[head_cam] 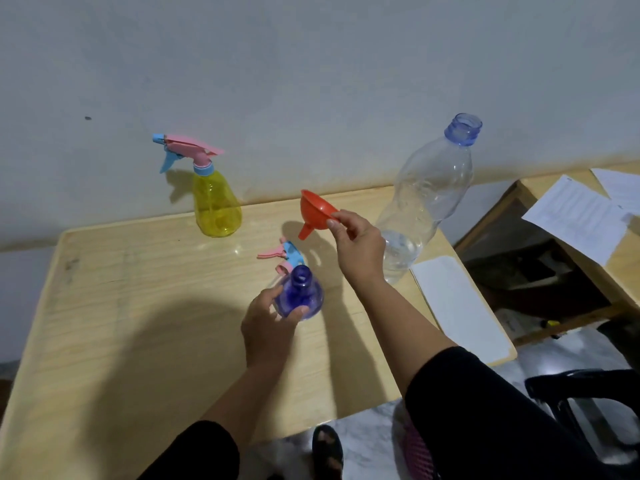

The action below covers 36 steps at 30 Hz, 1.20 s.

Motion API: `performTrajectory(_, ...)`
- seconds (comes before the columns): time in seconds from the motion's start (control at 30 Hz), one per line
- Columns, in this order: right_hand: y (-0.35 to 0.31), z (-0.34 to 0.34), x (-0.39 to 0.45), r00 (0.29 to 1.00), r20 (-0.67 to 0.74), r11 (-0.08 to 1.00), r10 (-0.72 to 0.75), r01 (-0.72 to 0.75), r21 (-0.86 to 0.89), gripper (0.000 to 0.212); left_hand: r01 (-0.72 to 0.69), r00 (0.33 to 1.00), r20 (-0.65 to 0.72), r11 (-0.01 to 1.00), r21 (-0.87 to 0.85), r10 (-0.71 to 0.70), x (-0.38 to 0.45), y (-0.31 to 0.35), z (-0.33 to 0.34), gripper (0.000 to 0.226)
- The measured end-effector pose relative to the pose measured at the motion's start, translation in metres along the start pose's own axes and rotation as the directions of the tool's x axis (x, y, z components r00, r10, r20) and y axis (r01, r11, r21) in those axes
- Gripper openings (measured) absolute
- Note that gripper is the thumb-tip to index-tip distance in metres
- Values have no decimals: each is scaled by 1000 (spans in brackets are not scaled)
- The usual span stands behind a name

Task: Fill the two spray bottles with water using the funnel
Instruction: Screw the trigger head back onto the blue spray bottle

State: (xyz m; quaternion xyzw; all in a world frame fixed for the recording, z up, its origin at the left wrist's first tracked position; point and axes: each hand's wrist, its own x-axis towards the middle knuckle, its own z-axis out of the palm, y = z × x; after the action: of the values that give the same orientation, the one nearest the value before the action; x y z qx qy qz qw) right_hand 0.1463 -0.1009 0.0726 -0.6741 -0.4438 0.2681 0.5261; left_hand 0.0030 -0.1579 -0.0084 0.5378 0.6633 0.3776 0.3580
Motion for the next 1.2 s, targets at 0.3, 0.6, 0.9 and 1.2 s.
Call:
performTrajectory(0.3, 44, 32, 19, 948, -89, 949, 304, -310, -57, 17, 48, 999, -14, 997, -61, -49, -2, 0, 1, 48)
performTrajectory(0.6, 61, 37, 20, 934, -51, 935, 353, -355, -23, 25, 41, 999, -31, 998, -41, -42, -1, 1, 2, 51)
performTrajectory(0.9, 58, 26, -8, 997, -65, 993, 31, -38, -115, 40, -5, 1000, -21, 999, -50, 4, -3, 4, 1, 50)
performTrajectory(1.2, 54, 45, 26, 878, 462, 982, 125, -42, -185, 42, 9, 1000, -22, 997, -76, -11, -4, 6, 1, 52)
